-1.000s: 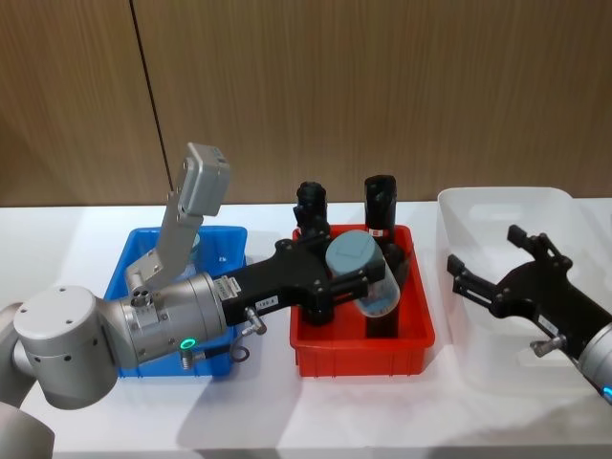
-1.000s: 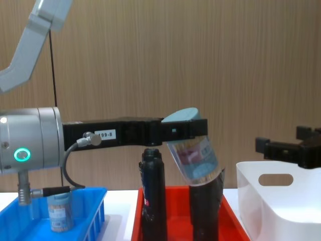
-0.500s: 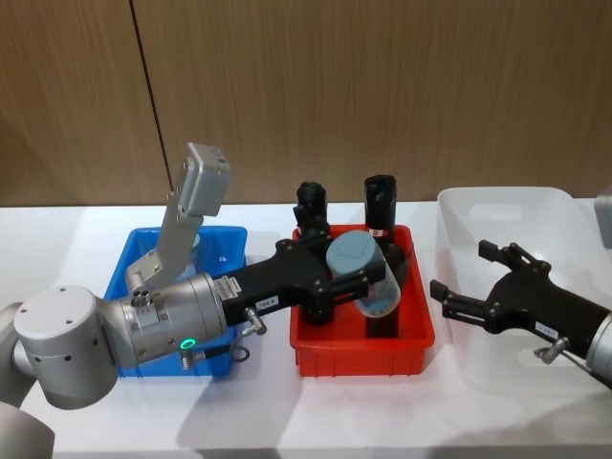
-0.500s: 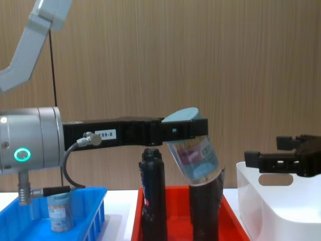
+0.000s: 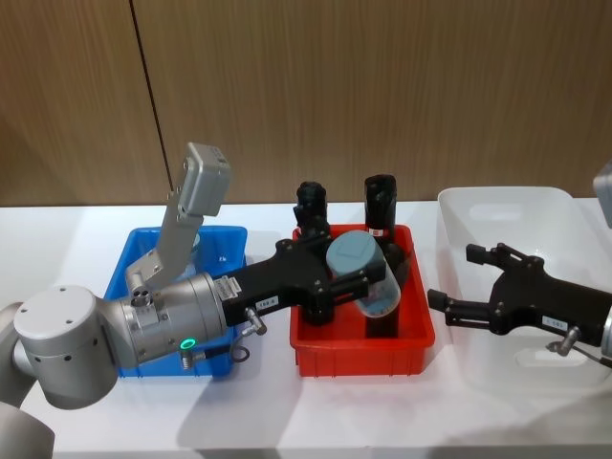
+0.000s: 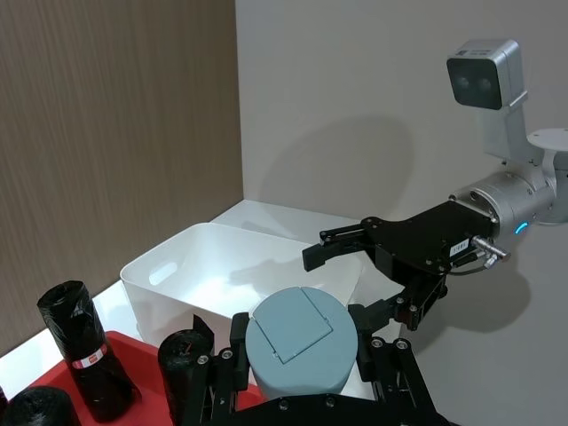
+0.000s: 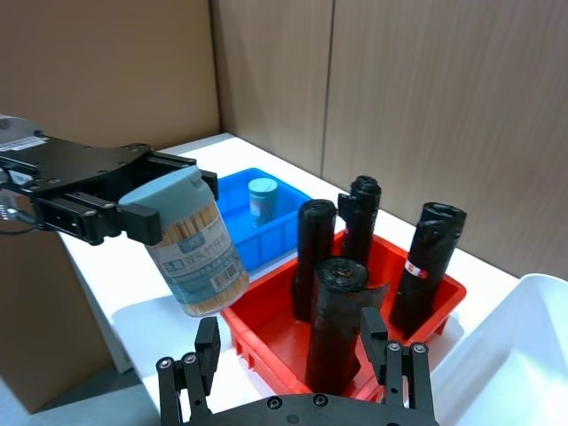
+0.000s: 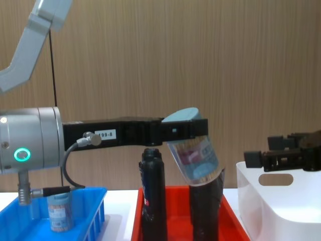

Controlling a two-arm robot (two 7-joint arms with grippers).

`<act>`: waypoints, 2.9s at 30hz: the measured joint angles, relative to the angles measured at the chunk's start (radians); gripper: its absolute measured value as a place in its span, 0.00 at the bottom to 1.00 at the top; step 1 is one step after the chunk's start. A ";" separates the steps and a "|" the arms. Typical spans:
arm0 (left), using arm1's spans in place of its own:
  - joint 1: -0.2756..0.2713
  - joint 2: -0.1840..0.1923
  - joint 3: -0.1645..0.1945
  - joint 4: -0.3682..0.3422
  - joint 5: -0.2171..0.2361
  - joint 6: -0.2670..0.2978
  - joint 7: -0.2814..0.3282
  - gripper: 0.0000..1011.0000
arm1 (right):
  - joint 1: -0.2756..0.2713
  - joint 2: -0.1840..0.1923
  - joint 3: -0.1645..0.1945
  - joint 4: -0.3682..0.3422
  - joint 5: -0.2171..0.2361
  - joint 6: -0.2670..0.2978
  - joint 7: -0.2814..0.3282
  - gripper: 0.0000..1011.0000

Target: Pick the cotton swabs from the blue box and place them into the white box.

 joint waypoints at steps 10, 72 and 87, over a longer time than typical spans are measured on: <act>0.000 0.000 0.000 0.000 0.000 0.000 0.000 0.66 | 0.056 -0.009 -0.018 0.036 -0.004 0.033 0.079 0.99; 0.000 0.000 0.000 0.000 0.000 0.000 0.000 0.66 | 0.165 -0.090 -0.142 0.138 -0.035 0.039 0.138 0.99; 0.000 0.000 0.000 0.000 0.000 0.000 0.000 0.66 | 0.175 -0.098 -0.160 0.146 -0.034 0.036 0.123 0.96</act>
